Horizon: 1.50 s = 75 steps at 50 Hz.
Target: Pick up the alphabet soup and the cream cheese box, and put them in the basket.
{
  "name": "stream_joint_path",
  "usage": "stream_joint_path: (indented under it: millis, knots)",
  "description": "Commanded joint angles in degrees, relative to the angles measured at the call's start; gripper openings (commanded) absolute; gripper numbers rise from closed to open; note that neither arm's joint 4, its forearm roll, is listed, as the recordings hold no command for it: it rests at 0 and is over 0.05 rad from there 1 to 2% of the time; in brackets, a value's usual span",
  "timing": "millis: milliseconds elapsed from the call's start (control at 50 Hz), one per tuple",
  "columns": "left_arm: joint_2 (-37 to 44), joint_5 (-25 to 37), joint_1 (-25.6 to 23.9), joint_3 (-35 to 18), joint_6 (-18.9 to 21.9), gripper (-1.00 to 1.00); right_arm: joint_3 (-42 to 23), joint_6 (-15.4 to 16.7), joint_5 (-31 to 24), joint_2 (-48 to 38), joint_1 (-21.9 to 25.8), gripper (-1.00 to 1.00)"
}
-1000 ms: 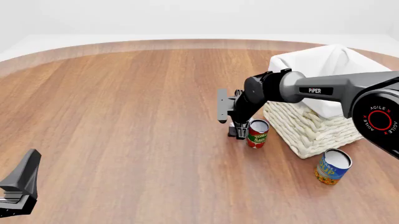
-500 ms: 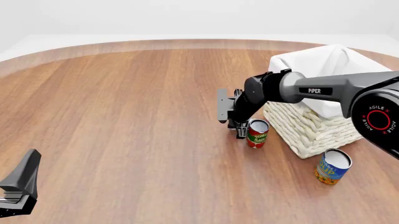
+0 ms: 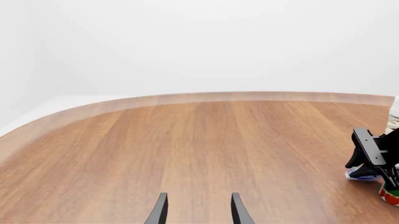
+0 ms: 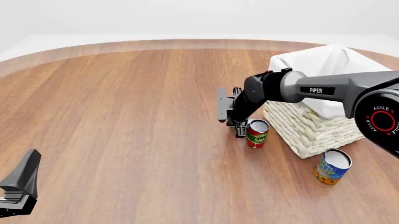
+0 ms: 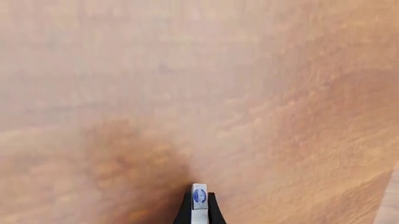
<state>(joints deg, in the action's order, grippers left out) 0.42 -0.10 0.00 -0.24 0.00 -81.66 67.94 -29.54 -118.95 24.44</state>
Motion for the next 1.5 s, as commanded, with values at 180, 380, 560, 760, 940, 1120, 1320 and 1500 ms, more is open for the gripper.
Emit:
stream_joint_path:
  millis: [180, 380, 560, 760, 940, 1120, 1320, 1500]
  knots:
    - [0.0, 0.0, 0.0, 0.0, 0.0, 1.0, 0.7, 0.2, 0.3, 4.9, 2.6, -1.0]
    - [0.0, 0.0, 0.0, 0.0, 0.0, 1.0, 3.4, -0.1, 3.8, 6.7, 4.1, -1.0]
    - [0.0, 0.0, 0.0, 0.0, 0.0, 1.0, 4.0, -1.3, 4.4, 8.9, 4.2, -1.0]
    - [0.0, 0.0, 0.0, 0.0, 0.0, 1.0, 2.9, -4.9, 4.6, 11.3, 4.0, -1.0]
    - [0.0, 0.0, 0.0, 0.0, 0.0, 1.0, 3.5, -7.8, 6.4, 13.3, 3.9, -1.0]
    - [0.0, 0.0, 0.0, 0.0, 0.0, 1.0, 4.2, -9.8, 6.8, 16.0, 4.1, -1.0]
    - [0.0, 0.0, 0.0, 0.0, 0.0, 1.0, 4.1, -14.5, 7.0, 19.1, 5.5, -1.0]
    - [0.0, 0.0, 0.0, 0.0, 0.0, 1.0, 4.8, -19.5, 7.0, 23.1, 7.3, -1.0]
